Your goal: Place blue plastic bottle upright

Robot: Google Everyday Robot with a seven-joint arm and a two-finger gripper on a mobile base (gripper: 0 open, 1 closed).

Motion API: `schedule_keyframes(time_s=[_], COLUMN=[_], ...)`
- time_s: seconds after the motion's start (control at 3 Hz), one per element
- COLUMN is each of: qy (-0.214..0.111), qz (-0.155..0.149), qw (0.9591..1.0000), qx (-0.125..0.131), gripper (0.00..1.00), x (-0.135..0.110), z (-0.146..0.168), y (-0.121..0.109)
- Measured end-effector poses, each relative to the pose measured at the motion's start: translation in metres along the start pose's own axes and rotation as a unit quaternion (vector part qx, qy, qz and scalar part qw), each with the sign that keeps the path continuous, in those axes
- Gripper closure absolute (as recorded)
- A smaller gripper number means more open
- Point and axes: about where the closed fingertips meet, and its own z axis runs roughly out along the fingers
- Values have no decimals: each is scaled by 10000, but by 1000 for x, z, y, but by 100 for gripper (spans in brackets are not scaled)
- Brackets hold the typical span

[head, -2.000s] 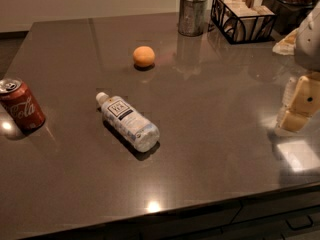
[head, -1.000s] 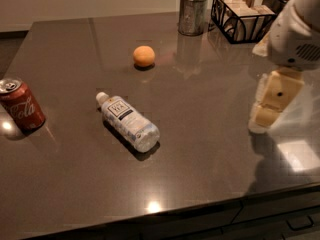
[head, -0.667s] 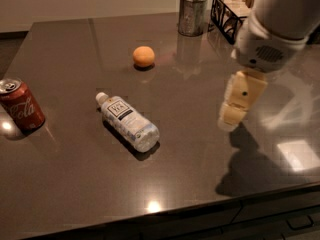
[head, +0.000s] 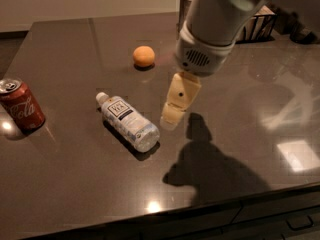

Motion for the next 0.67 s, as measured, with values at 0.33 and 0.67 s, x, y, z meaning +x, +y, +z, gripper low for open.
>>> schedule_keyframes(time_s=[0.33, 0.67], qy=[62, 192], qz=[143, 295], qw=[9998, 9992], qx=[-97, -207], gripper=[0, 0], x=[-36, -65], z=[20, 38], y=[12, 20])
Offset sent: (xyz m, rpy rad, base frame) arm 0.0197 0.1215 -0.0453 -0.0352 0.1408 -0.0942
